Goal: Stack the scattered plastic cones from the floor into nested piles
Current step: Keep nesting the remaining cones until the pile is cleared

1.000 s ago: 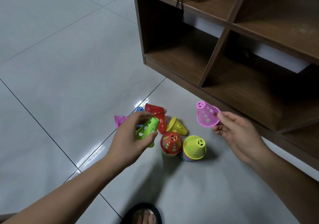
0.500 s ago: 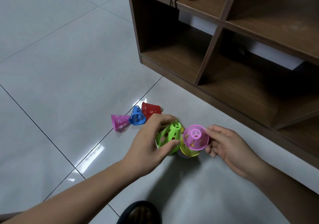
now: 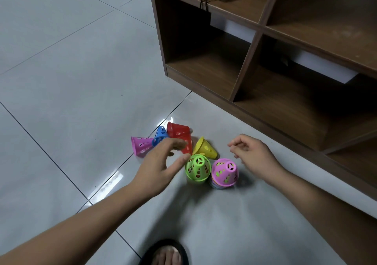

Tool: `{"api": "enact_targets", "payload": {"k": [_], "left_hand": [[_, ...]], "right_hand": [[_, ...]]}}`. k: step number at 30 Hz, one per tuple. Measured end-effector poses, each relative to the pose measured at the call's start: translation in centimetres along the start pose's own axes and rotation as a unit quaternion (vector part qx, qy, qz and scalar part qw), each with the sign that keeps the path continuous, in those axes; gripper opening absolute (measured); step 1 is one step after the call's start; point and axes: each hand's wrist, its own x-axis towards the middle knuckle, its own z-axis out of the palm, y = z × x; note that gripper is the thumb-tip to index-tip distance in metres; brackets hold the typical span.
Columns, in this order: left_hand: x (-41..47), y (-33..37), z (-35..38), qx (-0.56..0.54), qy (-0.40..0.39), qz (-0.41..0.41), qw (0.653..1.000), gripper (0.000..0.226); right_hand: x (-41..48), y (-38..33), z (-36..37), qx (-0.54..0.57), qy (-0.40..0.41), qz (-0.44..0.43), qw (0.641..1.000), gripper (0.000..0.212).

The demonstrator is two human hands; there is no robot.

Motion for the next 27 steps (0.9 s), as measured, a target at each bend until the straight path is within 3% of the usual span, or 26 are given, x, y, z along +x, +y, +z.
{"api": "enact_targets", "payload": {"k": [3,7,13,19,24,27], "left_hand": [[0.7,-2.7,-1.1,0.041,0.037,-0.024,0.998,0.02],[1.5,-6.1,-2.4,0.124,0.057,-0.039,0.99,0.027],[2.2,-10.9,-3.7,0.254,0.016,-0.079,0.964,0.044],[2.0,-13.4,-4.2,0.326,0.013,-0.106,0.939,0.048],[0.9,-14.7,-4.3,0.349,0.011,-0.138,0.927,0.05],[0.3,-15.5,-4.4,0.344,0.025,-0.168,0.923,0.04]], "right_hand": [[2.2,-0.6,1.3,-0.073,-0.053,-0.065,0.994,0.027],[4.4,-2.1,2.5,-0.188,-0.135,-0.142,0.962,0.049],[6.8,-2.4,3.0,-0.255,-0.186,-0.176,0.932,0.036],[7.6,-0.5,2.5,-0.299,-0.117,-0.163,0.933,0.009],[7.3,2.2,1.9,-0.25,-0.101,-0.089,0.959,0.021],[6.9,3.7,1.9,-0.135,-0.095,0.013,0.986,0.023]]}}
